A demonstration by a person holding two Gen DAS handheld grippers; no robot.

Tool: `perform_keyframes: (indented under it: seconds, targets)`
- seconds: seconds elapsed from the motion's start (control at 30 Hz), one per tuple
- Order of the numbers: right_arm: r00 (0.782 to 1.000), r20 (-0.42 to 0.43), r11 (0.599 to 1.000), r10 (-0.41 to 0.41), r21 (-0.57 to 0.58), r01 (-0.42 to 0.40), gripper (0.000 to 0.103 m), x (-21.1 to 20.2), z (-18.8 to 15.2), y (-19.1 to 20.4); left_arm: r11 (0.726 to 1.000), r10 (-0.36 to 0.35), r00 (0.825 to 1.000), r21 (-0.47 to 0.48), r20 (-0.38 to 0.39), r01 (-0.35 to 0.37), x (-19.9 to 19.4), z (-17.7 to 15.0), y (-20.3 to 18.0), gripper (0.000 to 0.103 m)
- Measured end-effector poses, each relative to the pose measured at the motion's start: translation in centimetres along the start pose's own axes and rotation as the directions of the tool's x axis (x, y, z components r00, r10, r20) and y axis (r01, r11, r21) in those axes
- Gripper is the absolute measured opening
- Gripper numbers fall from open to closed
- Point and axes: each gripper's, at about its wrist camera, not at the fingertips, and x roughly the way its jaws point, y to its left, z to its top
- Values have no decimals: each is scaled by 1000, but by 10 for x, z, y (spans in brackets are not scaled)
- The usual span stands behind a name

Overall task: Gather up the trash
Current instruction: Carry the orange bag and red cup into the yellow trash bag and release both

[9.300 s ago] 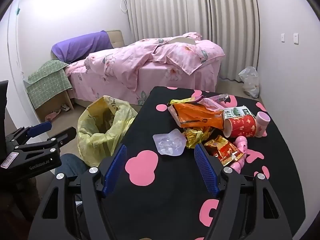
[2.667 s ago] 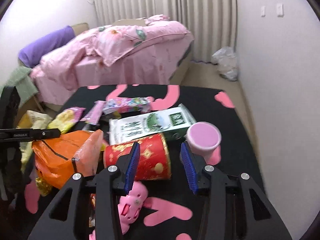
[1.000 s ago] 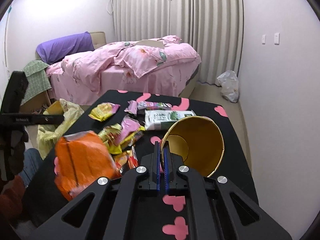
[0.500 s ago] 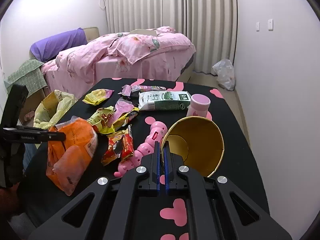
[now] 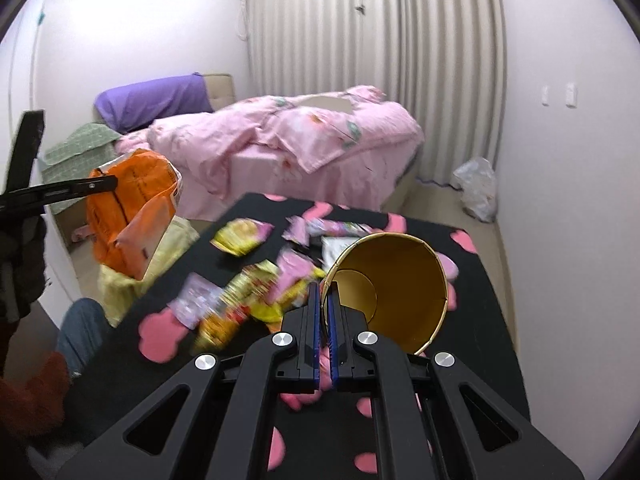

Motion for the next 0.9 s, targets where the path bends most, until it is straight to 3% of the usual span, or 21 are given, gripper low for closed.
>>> perform_keyframes:
  seconds: [0.17, 0.33, 0.43, 0.53, 0.63, 0.73, 0.8, 0.87, 0.9]
  targets:
    - [993, 10, 989, 114, -92, -113, 6, 21, 37, 37, 984, 158, 987, -82, -9, -158, 11, 3, 70, 20]
    - [962, -30, 941, 271, -203, -272, 6, 70, 75, 95, 967, 177, 983, -176, -42, -182, 50, -21, 129, 20]
    - [933, -79, 901, 350, -245, -359, 6, 109, 91, 133, 960, 186, 973, -187, -135, -209, 99, -52, 148, 20]
    - [890, -129, 849, 437, -267, -455, 6, 144, 102, 170, 960, 155, 957, -189, -246, -205, 132, -74, 158, 20]
    - [839, -204, 792, 504, -278, -543, 6, 179, 107, 203, 958, 71, 942, -240, -328, -156, 135, -93, 165, 20]
    - [781, -309, 740, 543, -263, -619, 6, 220, 103, 237, 951, 35, 941, -277, -338, -134, 125, -104, 175, 19]
    - [719, -400, 707, 569, -209, -676, 6, 252, 91, 256, 948, 25, 945, -292, -327, -126, 118, -107, 179, 19]
    - [677, -480, 695, 558, -177, -697, 6, 278, 75, 272, 946, 27, 949, -297, -315, -126, 113, -105, 180, 20]
    - [667, -513, 699, 540, -167, -695, 6, 288, 68, 277, 948, 38, 949, -288, -313, -133, 114, -105, 181, 20]
